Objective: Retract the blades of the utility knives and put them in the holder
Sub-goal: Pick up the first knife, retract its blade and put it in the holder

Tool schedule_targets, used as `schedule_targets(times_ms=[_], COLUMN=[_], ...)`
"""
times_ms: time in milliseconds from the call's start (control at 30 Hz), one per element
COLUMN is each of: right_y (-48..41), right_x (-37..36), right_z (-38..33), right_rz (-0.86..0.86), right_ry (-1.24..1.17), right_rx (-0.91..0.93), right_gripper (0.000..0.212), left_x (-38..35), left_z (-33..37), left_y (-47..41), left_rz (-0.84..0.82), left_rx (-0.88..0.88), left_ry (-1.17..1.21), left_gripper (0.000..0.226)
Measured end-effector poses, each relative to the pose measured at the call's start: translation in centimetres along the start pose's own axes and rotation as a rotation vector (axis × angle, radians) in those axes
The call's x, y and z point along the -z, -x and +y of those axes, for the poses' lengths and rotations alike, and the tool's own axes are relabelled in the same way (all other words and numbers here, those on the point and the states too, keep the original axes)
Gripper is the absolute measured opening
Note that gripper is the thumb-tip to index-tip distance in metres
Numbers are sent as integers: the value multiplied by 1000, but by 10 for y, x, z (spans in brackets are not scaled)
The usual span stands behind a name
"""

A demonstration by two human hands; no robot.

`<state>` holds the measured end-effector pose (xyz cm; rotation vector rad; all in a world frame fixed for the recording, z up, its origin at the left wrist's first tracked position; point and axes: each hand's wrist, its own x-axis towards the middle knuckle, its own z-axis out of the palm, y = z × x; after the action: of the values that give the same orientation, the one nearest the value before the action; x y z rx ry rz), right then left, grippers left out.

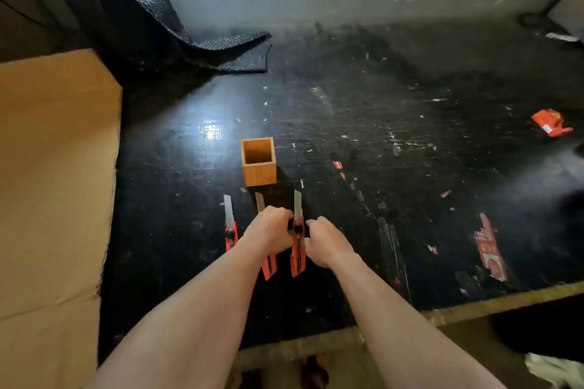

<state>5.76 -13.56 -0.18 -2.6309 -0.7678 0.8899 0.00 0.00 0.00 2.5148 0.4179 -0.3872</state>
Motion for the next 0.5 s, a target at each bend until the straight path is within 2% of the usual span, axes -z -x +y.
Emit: schedule_targets(times_ms=[133, 300, 500], right_y=[-2, -2, 1], right_x=[-17, -29, -17], right_z=[10, 15, 25], right_rz=[28, 96, 158], right_ry=[-46, -250, -603], right_rx=[-22, -58, -155], right_gripper=[21, 20, 19], left_x=[-16, -31, -36], left_z=[2, 13, 28], left_y=[-6, -13, -21], left_rz=[4, 110, 219], left_rx=[114, 247, 376], left_ry=[34, 175, 415], left_gripper=[22, 19, 36])
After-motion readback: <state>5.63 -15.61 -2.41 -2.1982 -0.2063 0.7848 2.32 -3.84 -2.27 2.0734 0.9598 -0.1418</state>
